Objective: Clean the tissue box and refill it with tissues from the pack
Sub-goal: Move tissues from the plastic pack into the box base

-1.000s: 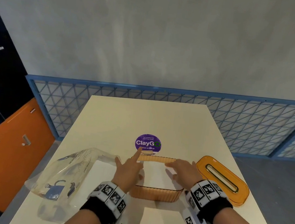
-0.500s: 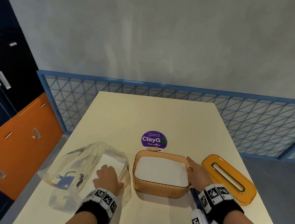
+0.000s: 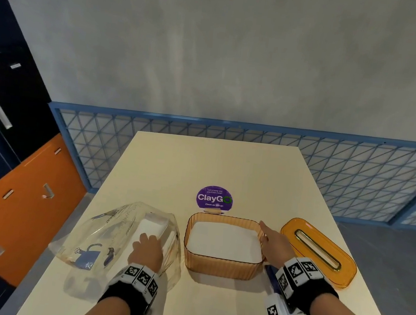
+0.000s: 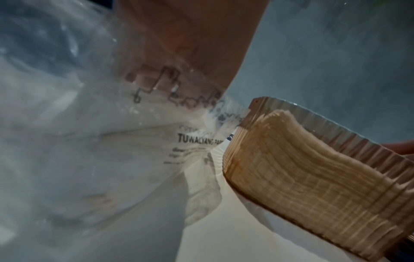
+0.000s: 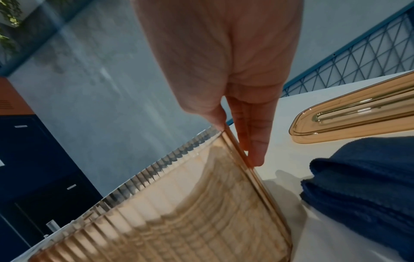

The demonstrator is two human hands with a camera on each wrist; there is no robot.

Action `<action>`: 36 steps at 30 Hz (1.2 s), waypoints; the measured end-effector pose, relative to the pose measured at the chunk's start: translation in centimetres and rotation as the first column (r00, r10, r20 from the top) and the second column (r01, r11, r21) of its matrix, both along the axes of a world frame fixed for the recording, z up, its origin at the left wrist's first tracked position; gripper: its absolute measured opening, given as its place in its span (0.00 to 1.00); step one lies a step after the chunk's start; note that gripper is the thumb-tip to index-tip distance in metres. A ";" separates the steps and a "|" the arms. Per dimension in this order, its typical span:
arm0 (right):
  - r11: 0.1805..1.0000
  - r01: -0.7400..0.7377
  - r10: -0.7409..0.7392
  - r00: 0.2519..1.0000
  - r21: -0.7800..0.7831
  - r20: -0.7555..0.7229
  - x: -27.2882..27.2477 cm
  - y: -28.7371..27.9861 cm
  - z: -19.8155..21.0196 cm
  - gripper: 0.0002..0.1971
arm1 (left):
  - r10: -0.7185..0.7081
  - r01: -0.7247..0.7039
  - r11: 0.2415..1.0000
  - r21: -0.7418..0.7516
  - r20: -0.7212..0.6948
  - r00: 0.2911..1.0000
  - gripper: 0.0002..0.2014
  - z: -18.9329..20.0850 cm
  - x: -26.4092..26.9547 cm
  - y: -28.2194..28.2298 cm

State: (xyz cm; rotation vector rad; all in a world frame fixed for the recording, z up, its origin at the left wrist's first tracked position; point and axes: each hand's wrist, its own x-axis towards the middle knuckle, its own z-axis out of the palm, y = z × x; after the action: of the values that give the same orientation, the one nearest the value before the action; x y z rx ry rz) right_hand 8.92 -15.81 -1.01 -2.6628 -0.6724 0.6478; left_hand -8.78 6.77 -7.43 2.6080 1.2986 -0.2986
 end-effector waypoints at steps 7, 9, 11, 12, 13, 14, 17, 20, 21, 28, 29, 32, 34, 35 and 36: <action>1.000 0.002 -0.002 1.000 0.002 -0.017 0.1 -0.1 0.0 0.27 | -0.024 0.024 1.000 -0.007 -0.009 1.000 0.16 0.5 -0.4 0.0; 1.000 -0.005 0.005 1.000 -0.010 -0.025 0.1 0.0 0.1 0.27 | -0.042 0.042 0.999 0.017 -0.026 0.999 0.15 0.8 -0.5 0.1; 0.999 -0.017 0.015 0.999 -0.040 -0.049 0.1 0.0 0.5 0.26 | -0.048 0.048 0.998 0.031 0.015 0.999 0.14 1.3 -0.7 0.5; 0.999 -0.024 0.022 0.999 -0.046 -0.032 0.0 0.0 0.8 0.26 | -0.041 0.039 0.999 0.029 0.053 0.998 0.13 1.9 -0.8 0.7; 0.999 -0.025 0.025 1.000 -0.031 0.010 0.0 0.0 1.1 0.25 | -0.023 0.020 0.999 0.029 0.098 0.995 0.12 2.8 -1.0 0.8; 1.000 -0.019 0.017 0.998 0.025 0.068 -0.2 -0.1 1.4 0.24 | 0.000 -0.006 0.999 0.035 0.153 0.988 0.12 3.9 -1.3 0.7; 0.943 0.012 -0.057 0.991 0.332 0.125 -1.0 0.7 3.4 0.19 | 0.021 -0.076 0.988 0.135 0.366 0.930 0.11 8.1 -2.0 -1.3; 0.815 0.224 0.004 0.920 0.535 -0.391 -2.6 2.9 6.6 0.21 | -0.075 -0.064 0.977 0.202 0.613 0.786 0.11 11.1 -1.6 -4.3; 0.779 0.307 0.061 0.831 0.547 -0.553 -3.2 3.6 7.7 0.25 | -0.141 -0.020 0.974 0.224 0.675 0.724 0.13 11.5 -1.2 -5.1; 0.742 0.323 0.229 0.701 0.587 -0.675 -3.6 4.6 11.0 0.14 | -0.570 0.462 0.816 0.348 0.624 0.535 0.21 8.8 1.2 -8.0; 0.758 0.273 0.197 0.770 0.592 -0.607 -3.2 4.4 10.8 0.13 | -0.531 0.465 0.832 0.301 0.673 0.515 0.21 8.4 1.1 -8.2; 0.805 0.091 0.143 0.929 0.586 -0.341 -2.2 3.3 10.7 0.14 | -0.184 0.406 0.914 -0.012 0.880 0.438 0.26 8.5 1.1 -8.2; 0.816 -0.032 0.187 0.959 0.577 -0.211 -1.8 2.6 10.8 0.10 | 0.124 0.332 0.901 -0.278 0.900 0.417 0.28 8.8 1.6 -7.5; 0.814 -0.074 0.211 0.962 0.577 -0.174 -1.6 2.3 10.8 0.10 | 0.293 0.314 0.838 -0.447 0.852 0.434 0.30 9.2 2.1 -7.1; 0.807 -0.098 0.225 0.963 0.583 -0.149 -1.5 2.1 10.7 0.10 | 0.452 0.309 0.731 -0.608 0.771 0.448 0.31 9.5 2.6 -6.5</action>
State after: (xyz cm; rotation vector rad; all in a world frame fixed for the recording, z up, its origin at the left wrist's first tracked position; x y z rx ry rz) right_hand 7.38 -13.73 9.68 -1.9623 -0.8785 0.6382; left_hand -6.16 0.26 2.05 1.5399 0.6566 0.5246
